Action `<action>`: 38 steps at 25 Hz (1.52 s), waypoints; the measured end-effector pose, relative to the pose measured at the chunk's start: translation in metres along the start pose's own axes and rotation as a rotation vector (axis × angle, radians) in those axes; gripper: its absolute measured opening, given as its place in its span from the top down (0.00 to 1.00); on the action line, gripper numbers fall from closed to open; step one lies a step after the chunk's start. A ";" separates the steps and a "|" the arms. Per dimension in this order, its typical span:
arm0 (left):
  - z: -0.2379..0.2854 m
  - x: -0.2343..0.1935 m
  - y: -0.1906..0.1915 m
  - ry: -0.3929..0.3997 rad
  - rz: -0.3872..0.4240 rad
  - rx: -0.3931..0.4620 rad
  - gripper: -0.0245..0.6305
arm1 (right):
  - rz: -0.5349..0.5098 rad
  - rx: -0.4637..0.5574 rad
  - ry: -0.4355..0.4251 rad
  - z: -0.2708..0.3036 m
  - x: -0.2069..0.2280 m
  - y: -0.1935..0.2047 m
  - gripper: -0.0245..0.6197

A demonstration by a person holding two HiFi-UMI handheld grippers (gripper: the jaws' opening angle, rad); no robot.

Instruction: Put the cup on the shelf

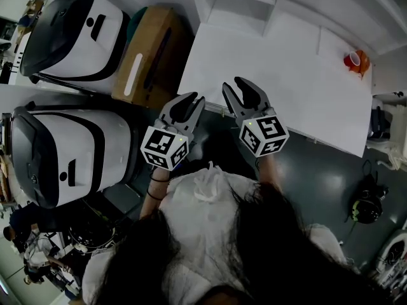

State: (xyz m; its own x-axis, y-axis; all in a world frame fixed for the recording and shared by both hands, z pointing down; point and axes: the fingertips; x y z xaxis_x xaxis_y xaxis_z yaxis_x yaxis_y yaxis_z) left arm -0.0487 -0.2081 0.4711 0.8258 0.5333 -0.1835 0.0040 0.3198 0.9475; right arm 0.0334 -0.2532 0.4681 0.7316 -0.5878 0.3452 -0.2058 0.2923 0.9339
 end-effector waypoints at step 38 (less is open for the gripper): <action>-0.209 0.080 0.053 0.206 -0.015 0.127 0.82 | -0.077 0.029 0.127 -0.142 -0.211 0.069 0.79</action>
State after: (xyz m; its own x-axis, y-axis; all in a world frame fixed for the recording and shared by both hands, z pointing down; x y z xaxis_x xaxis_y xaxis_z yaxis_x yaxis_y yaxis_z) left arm -0.1000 0.0151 0.4517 0.6923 0.6823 -0.2347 0.0967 0.2347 0.9673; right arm -0.0427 -0.0026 0.4464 0.8217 -0.5073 0.2598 -0.1634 0.2269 0.9601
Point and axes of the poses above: the fingertips, and each gripper's own axes: z forward along the fingers, x to its right, y out of its underside, and after that the axes turned 3 degrees about x, right-handed
